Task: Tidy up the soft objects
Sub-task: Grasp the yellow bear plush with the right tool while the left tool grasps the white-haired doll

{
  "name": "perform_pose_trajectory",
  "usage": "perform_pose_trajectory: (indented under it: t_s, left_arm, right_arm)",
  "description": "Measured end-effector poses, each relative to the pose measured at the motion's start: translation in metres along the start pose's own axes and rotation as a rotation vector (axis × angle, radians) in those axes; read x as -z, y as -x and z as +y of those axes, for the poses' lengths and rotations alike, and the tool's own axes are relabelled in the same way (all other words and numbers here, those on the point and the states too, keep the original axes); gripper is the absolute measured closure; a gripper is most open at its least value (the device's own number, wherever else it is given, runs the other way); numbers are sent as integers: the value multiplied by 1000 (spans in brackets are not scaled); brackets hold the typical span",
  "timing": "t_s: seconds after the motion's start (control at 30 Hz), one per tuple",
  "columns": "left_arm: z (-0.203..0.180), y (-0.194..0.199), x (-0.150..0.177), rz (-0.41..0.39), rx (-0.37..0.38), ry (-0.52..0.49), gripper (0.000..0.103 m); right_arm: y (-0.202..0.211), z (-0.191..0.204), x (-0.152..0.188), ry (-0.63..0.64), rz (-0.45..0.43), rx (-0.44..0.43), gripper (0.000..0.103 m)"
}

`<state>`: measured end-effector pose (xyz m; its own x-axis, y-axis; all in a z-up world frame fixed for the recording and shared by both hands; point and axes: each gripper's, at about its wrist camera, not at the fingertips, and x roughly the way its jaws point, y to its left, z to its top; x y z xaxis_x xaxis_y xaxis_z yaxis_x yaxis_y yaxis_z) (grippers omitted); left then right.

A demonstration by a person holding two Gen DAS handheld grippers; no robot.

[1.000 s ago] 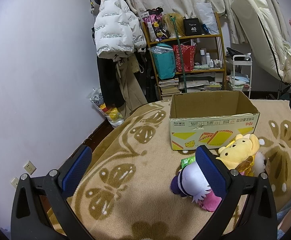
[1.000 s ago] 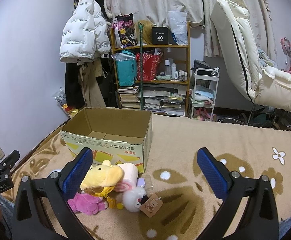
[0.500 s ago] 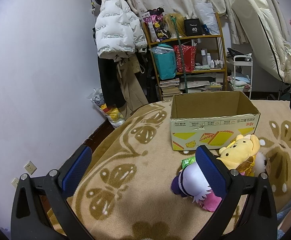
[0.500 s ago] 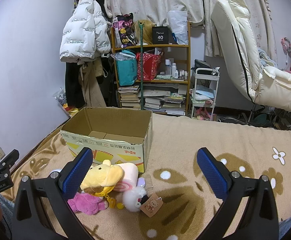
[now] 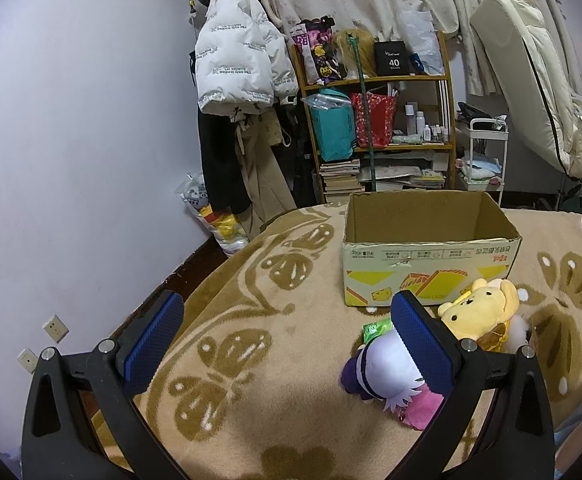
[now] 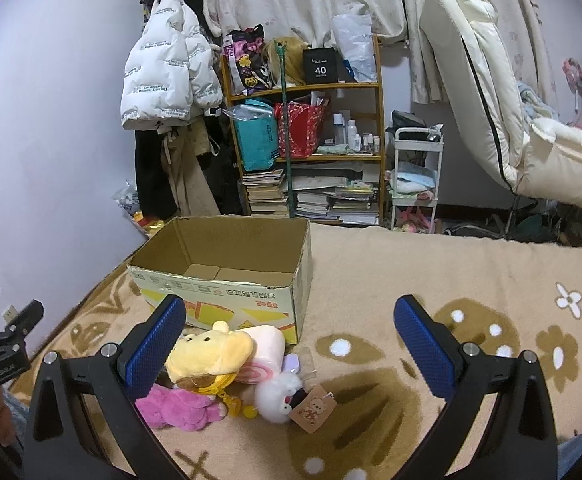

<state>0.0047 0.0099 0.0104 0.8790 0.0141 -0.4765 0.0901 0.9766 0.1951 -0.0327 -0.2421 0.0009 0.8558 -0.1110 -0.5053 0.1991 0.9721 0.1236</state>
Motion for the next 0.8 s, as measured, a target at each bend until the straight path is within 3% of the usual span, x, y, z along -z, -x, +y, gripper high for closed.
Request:
perform_pose_trajectory:
  t_s: [0.33,0.8]
  left_arm:
    - [-22,-17,-2,38,44,-46,1]
    - [-56,-58,12,200,143,-106,1]
  right_arm:
    - [-21,6,-7,-19,43,-73,0]
    - [-71,13,-2,-4,155,-103,0]
